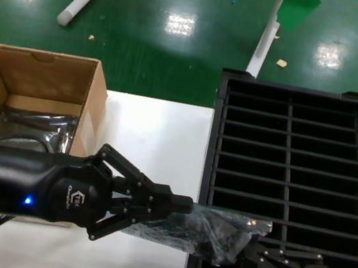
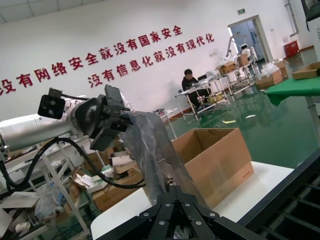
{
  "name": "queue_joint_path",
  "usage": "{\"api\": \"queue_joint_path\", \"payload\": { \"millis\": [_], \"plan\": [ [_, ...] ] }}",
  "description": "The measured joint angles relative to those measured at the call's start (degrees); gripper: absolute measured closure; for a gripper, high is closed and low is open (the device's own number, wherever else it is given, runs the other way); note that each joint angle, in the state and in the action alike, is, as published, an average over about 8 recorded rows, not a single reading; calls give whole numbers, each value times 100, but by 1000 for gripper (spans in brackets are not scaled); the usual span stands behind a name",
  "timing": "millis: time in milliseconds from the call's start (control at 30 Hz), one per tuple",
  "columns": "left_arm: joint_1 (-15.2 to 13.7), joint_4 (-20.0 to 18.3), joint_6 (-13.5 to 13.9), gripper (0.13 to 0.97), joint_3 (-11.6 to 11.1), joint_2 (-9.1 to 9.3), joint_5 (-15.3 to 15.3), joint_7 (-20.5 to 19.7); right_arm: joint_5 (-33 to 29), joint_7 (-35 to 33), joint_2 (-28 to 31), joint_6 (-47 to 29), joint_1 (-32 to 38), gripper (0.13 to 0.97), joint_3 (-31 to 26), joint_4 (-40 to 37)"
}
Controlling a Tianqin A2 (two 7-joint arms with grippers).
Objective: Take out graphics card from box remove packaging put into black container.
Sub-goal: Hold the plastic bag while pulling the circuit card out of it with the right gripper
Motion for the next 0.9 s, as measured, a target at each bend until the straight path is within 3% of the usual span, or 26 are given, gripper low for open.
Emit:
{"api": "queue_joint_path", "payload": {
  "millis": [900],
  "plan": [
    [103,-35,18,955,-64,63,-35,-30,-223,-40,-20,-29,201,938,-206,-170]
  ]
}}
